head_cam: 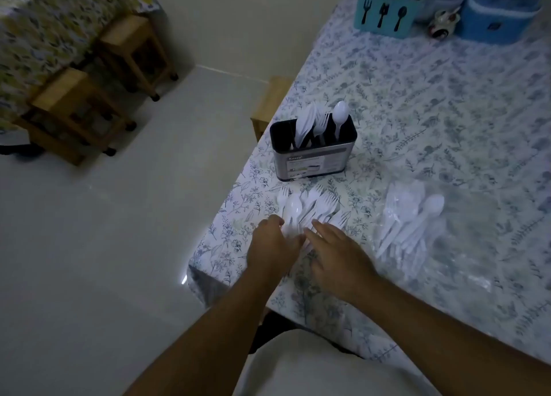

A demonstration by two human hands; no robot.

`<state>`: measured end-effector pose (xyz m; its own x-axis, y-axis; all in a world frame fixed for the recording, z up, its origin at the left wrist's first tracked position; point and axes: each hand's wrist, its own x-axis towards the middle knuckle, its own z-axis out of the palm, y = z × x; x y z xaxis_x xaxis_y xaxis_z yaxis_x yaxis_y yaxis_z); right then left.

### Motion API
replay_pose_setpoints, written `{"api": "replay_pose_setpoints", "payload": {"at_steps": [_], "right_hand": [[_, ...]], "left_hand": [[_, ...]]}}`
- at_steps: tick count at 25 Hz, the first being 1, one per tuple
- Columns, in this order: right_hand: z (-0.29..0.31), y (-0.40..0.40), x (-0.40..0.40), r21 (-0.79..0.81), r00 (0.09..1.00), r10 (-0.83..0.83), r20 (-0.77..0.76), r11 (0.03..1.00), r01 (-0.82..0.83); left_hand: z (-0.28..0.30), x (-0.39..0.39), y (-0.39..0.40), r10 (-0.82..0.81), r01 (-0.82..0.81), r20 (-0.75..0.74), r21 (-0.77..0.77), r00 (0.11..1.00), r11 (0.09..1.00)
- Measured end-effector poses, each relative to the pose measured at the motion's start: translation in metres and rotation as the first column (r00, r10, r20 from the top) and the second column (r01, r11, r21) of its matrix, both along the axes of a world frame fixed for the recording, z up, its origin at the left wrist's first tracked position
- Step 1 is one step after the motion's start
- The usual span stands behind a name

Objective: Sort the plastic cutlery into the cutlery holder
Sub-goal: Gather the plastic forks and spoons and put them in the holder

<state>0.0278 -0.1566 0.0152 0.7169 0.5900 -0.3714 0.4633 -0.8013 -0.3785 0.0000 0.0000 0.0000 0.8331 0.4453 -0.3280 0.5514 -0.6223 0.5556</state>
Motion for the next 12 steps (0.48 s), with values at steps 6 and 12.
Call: {"api": "replay_pose_setpoints", "payload": {"at_steps": [6,12], "right_hand": [[-0.009,0.022,0.018,0.011,0.999,0.035,-0.023,0.999,-0.035],[-0.025,-0.007,0.018,-0.006,0.97,-0.243,-0.006,0.97,0.243]], "left_hand": [[-0.017,0.01,0.014,-0.204,0.211,0.079,-0.1,0.976,0.972],[-0.022,0.009,0.025,-0.175,0.183,0.08,-0.111,0.981,0.977]]}}
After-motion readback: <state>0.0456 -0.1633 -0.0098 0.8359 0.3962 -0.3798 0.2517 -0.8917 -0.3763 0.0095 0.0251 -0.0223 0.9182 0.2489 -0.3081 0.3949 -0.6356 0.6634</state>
